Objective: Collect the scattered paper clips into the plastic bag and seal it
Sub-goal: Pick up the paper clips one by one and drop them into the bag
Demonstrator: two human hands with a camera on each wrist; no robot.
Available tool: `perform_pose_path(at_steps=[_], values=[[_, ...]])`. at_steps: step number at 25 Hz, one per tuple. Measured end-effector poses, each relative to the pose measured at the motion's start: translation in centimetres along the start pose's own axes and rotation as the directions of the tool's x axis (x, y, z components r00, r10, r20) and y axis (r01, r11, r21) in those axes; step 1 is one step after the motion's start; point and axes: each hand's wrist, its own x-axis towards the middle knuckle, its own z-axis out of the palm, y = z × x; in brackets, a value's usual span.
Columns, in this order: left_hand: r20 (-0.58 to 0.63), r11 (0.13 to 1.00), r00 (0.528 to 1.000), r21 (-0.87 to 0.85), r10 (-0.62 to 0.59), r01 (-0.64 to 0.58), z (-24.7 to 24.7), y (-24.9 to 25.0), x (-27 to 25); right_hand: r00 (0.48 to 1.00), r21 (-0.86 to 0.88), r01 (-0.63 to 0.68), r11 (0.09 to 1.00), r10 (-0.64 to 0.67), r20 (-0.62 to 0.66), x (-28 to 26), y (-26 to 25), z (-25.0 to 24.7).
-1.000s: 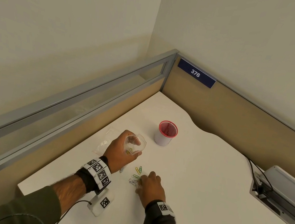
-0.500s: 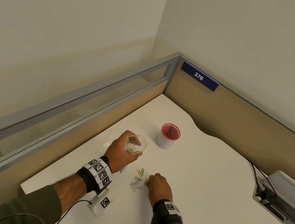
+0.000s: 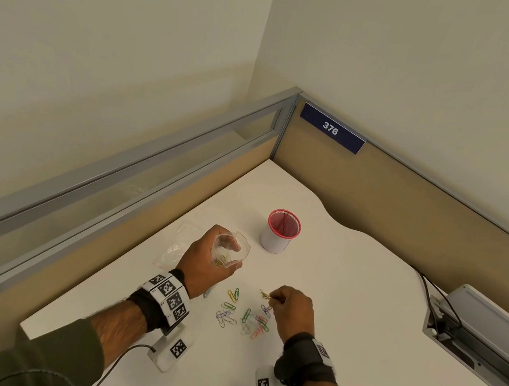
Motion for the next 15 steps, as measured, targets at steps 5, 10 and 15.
perform_pose_path(at_steps=[5,10,15], values=[[0.026,1.0,1.0,0.016,-0.002,0.001,0.4,0.1,0.1,0.995,0.284,0.064,0.957,-0.039,-0.094,-1.1,-3.0,-3.0],[0.03,0.999,0.999,0.04,0.015,-0.016,0.6,0.0,0.1,0.966,0.507,0.25,0.825,-0.179,-0.186,-2.6,-9.7,-7.2],[0.04,0.997,0.999,0.074,0.035,-0.038,0.8,0.3,0.1,0.942,0.42,0.335,0.844,-0.315,-0.118,-3.3,-13.6,-7.6]])
